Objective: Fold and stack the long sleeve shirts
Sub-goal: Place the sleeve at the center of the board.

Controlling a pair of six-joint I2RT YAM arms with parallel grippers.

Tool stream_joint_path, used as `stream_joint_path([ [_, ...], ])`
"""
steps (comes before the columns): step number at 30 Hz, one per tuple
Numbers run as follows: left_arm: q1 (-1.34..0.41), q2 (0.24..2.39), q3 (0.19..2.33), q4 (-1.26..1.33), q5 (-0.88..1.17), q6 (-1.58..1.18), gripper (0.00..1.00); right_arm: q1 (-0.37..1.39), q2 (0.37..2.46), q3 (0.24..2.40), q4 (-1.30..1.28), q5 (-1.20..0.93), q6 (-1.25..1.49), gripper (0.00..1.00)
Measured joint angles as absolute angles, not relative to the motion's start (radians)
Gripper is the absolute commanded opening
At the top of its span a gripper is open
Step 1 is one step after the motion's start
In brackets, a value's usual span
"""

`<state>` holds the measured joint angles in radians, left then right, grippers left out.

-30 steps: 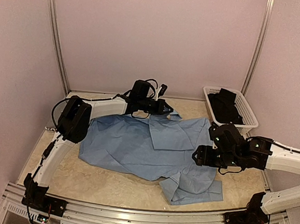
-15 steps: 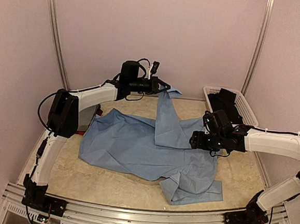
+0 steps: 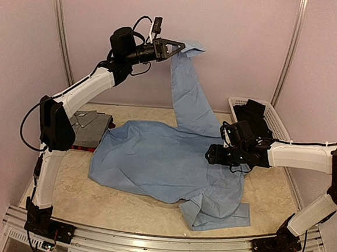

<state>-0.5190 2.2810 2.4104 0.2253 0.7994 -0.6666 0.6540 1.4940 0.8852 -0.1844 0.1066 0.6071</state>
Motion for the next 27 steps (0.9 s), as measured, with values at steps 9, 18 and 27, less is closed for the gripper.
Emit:
stream_joint_path([
  [9, -0.555, 2.328, 2.339, 0.219, 0.841, -0.68, 0.0, 0.639, 1.494, 0.868, -0.171, 0.088, 0.606, 0.73],
  [18, -0.603, 2.373, 2.274, 0.211, 0.857, -0.678, 0.0, 0.61, 1.494, 0.837, -0.165, 0.066, 0.607, 0.73],
  [27, -0.623, 2.374, 2.134, 0.137, 0.793, -0.593, 0.0, 0.596, 1.492, 0.806, -0.164, 0.059, 0.607, 0.73],
])
